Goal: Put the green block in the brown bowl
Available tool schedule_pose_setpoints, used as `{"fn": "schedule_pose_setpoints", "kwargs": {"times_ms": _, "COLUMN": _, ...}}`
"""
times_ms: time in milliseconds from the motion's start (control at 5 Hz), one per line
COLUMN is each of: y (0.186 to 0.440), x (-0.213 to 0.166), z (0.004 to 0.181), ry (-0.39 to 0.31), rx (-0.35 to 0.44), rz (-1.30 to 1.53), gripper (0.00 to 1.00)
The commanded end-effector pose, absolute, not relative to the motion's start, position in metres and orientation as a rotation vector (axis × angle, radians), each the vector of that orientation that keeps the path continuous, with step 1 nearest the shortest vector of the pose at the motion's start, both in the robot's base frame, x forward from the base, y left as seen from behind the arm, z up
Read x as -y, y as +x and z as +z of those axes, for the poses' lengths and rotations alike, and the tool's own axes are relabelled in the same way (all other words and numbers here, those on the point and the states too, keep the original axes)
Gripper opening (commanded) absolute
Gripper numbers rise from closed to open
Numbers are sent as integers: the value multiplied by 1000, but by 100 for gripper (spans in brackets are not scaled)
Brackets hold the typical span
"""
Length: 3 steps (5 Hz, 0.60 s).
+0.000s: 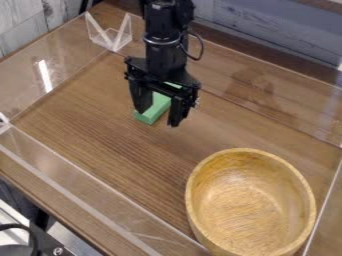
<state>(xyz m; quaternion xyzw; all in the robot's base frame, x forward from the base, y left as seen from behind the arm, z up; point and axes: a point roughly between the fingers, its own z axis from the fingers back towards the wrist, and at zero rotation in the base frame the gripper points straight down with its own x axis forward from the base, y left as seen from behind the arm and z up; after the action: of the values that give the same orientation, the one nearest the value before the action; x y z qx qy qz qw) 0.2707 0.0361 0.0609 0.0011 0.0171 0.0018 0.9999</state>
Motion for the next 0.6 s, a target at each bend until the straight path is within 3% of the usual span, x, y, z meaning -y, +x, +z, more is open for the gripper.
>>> {"fn": "schedule_pose_setpoints", "kwargs": {"times_ms": 0, "y": 280, "x": -38, "z": 71, "ry": 17, "rx": 26, "rz": -13, "gripper": 100}}
{"fn": "schedule_pose_setpoints", "kwargs": {"times_ms": 400, "y": 283, "x": -43, "z": 61, "ry": 23, "rx": 25, "rz": -31, "gripper": 100}}
